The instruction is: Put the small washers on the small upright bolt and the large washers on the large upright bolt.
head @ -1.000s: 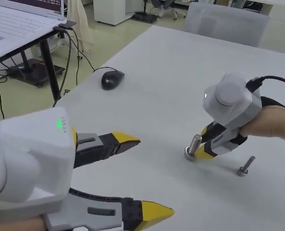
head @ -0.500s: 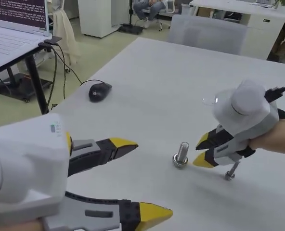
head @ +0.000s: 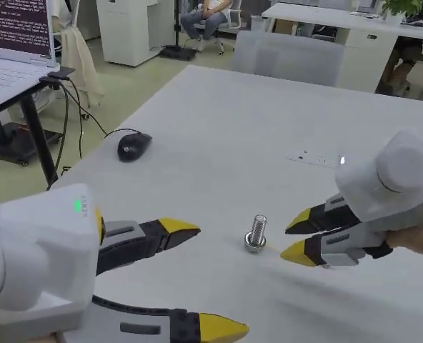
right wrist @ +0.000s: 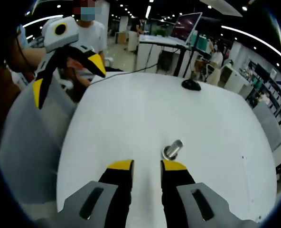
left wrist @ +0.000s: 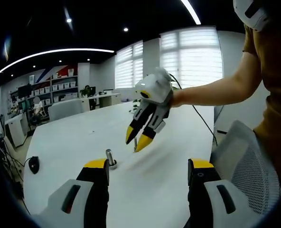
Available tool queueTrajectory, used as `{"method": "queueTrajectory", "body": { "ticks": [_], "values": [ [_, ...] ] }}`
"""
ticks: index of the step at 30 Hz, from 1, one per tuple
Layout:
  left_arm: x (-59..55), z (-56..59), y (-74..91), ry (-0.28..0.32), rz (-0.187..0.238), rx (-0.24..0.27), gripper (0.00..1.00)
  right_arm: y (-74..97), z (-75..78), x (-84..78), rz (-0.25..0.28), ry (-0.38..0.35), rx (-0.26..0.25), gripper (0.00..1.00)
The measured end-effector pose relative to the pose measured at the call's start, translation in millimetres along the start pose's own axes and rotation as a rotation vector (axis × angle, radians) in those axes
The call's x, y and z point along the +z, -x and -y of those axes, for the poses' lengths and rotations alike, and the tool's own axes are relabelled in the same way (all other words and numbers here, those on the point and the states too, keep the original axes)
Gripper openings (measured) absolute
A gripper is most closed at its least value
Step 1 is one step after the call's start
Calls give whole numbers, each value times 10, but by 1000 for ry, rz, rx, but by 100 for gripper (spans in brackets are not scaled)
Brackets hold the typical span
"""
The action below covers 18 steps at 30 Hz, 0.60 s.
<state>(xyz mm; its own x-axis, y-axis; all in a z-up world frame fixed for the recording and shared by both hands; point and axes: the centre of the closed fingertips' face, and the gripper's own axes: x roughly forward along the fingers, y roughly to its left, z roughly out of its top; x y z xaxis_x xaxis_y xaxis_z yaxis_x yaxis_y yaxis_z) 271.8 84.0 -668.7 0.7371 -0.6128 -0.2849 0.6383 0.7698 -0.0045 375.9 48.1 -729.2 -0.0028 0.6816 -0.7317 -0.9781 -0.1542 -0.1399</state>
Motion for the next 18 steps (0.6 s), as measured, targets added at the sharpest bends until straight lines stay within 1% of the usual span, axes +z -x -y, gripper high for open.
{"method": "queueTrajectory", "body": {
  "ticks": [2, 3, 4, 5, 6, 7, 8, 9, 11, 12, 16, 18],
  "values": [
    [4, 16, -14, -6, -3, -12, 67, 43, -51, 11, 35, -12, -11, 23],
    [13, 25, -24, -8, -1, -17, 67, 60, -85, 34, 60, -17, -10, 23],
    [16, 30, -27, -8, 0, -21, 67, 89, -142, 79, 103, -21, -7, 23],
    [32, 46, -37, -8, 7, -30, 67, 110, -174, 115, 135, -20, -8, 23],
    [50, 59, -44, -6, 15, -37, 67, 134, -202, 124, 152, -36, -13, 23],
    [65, 71, -53, -7, 20, -44, 67, 171, -259, 170, 200, -35, -6, 23],
    [72, 79, -60, -10, 21, -49, 67, 200, -284, 203, 237, -40, -9, 23],
    [75, 91, -65, -14, 20, -57, 67, 229, -295, 205, 254, -64, -18, 23],
    [78, 112, -70, -22, 18, -72, 67, 281, -350, 180, 273, -80, -15, 22],
    [85, 120, -70, -22, 20, -77, 67, 307, -375, 186, 295, -87, -21, 23],
    [114, 154, -63, -24, 29, -96, 66, 330, -490, 105, 295, -101, -22, 23],
    [114, 174, -61, -31, 26, -107, 66, 351, -559, 83, 303, -113, -7, 23]
  ]
}}
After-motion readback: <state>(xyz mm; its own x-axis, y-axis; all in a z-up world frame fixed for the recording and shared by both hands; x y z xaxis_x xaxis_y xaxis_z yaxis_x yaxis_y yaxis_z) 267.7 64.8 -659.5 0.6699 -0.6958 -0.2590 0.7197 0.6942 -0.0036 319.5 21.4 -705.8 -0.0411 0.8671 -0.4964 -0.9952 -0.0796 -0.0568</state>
